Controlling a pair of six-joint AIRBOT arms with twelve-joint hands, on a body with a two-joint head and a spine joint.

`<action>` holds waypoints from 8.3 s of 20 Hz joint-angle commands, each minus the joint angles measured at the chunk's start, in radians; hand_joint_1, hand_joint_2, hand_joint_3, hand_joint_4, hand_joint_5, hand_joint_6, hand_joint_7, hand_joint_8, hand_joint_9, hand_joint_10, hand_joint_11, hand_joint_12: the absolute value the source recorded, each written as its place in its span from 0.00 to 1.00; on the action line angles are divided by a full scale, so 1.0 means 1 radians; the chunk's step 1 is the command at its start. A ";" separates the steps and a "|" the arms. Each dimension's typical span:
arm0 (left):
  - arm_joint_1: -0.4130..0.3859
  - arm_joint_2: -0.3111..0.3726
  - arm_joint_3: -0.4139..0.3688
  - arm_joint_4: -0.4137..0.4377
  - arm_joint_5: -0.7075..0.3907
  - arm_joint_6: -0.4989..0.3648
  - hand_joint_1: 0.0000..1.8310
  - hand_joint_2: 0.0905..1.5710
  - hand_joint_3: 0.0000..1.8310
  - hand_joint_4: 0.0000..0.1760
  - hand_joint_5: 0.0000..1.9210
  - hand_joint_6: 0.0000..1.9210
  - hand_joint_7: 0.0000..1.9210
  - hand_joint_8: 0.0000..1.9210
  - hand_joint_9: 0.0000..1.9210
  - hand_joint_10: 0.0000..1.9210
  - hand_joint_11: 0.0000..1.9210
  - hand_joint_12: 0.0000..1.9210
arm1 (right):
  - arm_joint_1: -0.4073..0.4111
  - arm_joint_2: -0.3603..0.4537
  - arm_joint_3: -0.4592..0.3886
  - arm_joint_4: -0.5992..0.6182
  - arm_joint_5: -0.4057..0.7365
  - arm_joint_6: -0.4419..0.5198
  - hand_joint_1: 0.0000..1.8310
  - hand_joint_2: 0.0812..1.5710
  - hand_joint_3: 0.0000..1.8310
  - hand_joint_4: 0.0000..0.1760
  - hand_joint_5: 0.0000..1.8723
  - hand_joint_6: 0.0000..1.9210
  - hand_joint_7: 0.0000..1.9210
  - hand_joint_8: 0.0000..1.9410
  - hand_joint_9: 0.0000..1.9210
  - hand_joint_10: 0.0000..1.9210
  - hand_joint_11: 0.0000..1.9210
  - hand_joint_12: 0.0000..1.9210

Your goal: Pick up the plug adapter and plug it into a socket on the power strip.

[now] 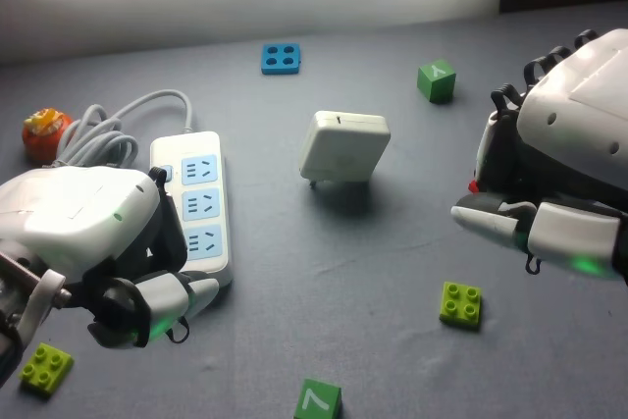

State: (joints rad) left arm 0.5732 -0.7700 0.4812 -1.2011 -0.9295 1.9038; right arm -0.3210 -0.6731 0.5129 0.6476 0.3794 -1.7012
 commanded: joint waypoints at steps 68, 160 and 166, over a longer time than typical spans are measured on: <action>0.084 -0.120 0.144 -0.114 0.203 0.073 0.00 0.74 0.00 0.00 0.00 0.00 0.00 0.00 0.00 0.00 0.00 0.00 | 0.047 -0.806 1.008 0.874 -0.349 -0.285 0.77 0.65 0.00 0.00 0.06 0.00 0.06 0.00 0.06 0.00 0.00 0.33; 0.072 -0.120 0.147 -0.114 0.219 0.054 0.00 0.74 0.00 0.00 0.00 0.00 0.02 0.00 0.01 0.00 0.00 0.00 | 0.337 -1.002 1.042 -1.371 -0.828 1.498 0.68 0.68 0.00 0.00 0.50 0.51 0.59 0.43 0.70 0.00 0.43 0.50; 0.073 -0.120 0.146 -0.114 0.219 0.057 0.00 0.74 0.00 0.00 0.00 0.00 0.01 0.00 0.00 0.00 0.00 0.00 | 0.335 -1.134 1.137 -1.523 -0.829 1.639 0.68 0.68 0.00 0.00 0.50 0.50 0.59 0.44 0.70 0.00 0.43 0.50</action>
State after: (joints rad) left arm 0.6521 -0.8867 0.6250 -1.3510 -0.6891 1.9629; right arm -0.0032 -1.8202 1.6512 -0.8421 -0.5056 -0.0681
